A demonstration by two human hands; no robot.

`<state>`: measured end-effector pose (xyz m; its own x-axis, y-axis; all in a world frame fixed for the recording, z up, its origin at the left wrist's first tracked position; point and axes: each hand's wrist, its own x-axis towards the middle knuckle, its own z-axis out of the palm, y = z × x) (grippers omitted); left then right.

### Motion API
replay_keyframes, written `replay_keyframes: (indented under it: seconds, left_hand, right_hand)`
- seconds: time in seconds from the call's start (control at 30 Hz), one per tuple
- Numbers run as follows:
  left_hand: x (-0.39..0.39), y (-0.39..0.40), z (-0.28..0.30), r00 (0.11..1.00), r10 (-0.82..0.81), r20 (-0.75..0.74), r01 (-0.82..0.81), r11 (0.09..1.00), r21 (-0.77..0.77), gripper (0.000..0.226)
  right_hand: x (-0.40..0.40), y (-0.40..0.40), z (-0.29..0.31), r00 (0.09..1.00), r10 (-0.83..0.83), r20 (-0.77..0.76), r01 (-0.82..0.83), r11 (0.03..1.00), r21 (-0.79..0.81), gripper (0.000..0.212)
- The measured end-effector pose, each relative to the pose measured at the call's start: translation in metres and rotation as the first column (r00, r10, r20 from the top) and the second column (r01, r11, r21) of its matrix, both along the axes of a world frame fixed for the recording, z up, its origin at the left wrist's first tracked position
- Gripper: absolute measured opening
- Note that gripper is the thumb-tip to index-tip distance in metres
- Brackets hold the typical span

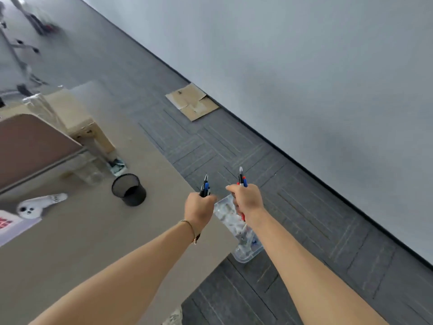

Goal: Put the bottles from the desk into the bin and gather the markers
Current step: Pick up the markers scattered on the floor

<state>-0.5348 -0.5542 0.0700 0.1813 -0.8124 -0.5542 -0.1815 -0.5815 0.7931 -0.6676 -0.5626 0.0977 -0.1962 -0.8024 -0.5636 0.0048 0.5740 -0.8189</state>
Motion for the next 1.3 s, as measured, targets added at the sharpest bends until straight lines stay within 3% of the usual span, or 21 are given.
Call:
replay_keyframes:
  seconds: [0.1, 0.23, 0.37, 0.53, 0.7, 0.87, 1.1, 1.3]
  left_hand:
    - [0.061, -0.014, 0.001, 0.997, 0.074, -0.003, -0.074, 0.997, 0.005, 0.025]
    - [0.135, -0.033, 0.001, 0.983, 0.185, 0.014, -0.183, 0.980, -0.082, 0.043]
    - [0.194, -0.055, -0.002, 0.936, 0.350, -0.032, -0.350, 0.924, -0.153, 0.045]
    - [0.237, -0.080, -0.005, 0.800, 0.566, -0.200, -0.592, 0.799, -0.108, 0.039]
    - [0.258, -0.109, -0.024, 0.655, 0.701, -0.282, -0.743, 0.665, -0.077, 0.034]
    - [0.257, -0.129, -0.045, 0.616, 0.732, -0.290, -0.781, 0.617, -0.099, 0.039]
    - [0.254, -0.137, -0.072, 0.596, 0.799, -0.081, -0.794, 0.571, -0.210, 0.040]
    - [0.240, -0.134, -0.073, 0.680, 0.733, 0.009, -0.689, 0.644, -0.332, 0.040]
  right_hand:
    - [0.063, -0.021, 0.001, 0.999, 0.050, 0.000, -0.050, 0.999, 0.010, 0.044]
    - [0.140, -0.048, -0.006, 0.991, 0.131, -0.031, -0.131, 0.991, 0.008, 0.038]
    - [0.204, -0.073, -0.013, 0.979, 0.204, -0.022, -0.204, 0.979, -0.020, 0.043]
    - [0.257, -0.104, -0.023, 0.960, 0.279, -0.012, -0.279, 0.960, -0.033, 0.036]
    - [0.281, -0.139, -0.037, 0.948, 0.300, 0.107, -0.301, 0.954, -0.013, 0.040]
    - [0.291, -0.170, -0.047, 0.934, 0.316, 0.167, -0.321, 0.947, -0.002, 0.045]
    - [0.302, -0.178, -0.072, 0.927, 0.306, 0.218, -0.321, 0.946, 0.036, 0.047]
    - [0.300, -0.176, -0.082, 0.926, 0.303, 0.227, -0.316, 0.948, 0.024, 0.048]
